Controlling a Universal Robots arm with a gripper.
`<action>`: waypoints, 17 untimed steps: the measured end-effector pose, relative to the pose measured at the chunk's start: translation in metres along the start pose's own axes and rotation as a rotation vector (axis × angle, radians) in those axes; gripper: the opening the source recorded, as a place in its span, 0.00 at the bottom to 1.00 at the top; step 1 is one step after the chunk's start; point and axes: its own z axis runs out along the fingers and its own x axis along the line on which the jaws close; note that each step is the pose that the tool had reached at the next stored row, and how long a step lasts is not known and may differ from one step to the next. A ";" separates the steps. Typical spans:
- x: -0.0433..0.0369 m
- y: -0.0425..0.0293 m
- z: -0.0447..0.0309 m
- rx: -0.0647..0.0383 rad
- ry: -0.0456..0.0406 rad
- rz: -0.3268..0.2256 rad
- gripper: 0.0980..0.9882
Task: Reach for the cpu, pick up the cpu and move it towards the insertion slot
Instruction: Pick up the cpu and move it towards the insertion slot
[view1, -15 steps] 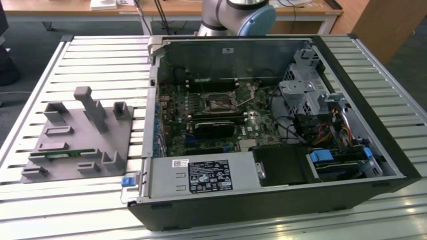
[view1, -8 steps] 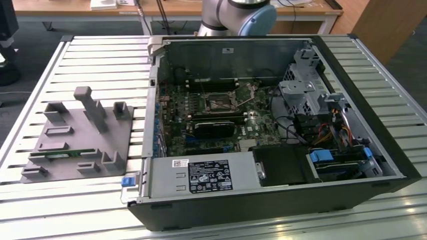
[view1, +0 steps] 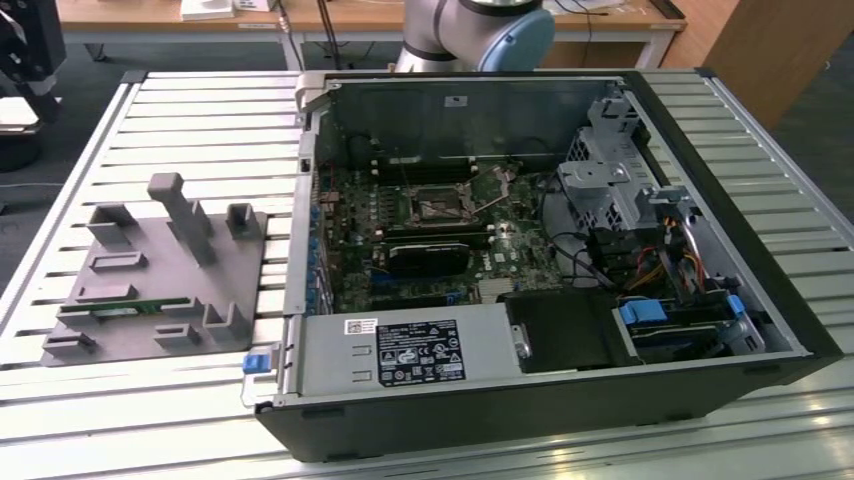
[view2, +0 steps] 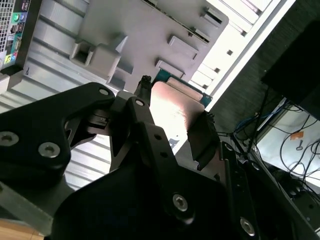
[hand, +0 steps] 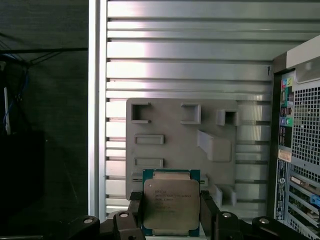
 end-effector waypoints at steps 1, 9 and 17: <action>-0.0020 0.0000 0.0000 0.000 0.0000 0.000 0.50; -0.0199 -0.0001 -0.0006 0.000 0.0000 0.000 0.50; -0.0398 -0.0001 -0.0011 0.000 -0.0001 0.000 0.50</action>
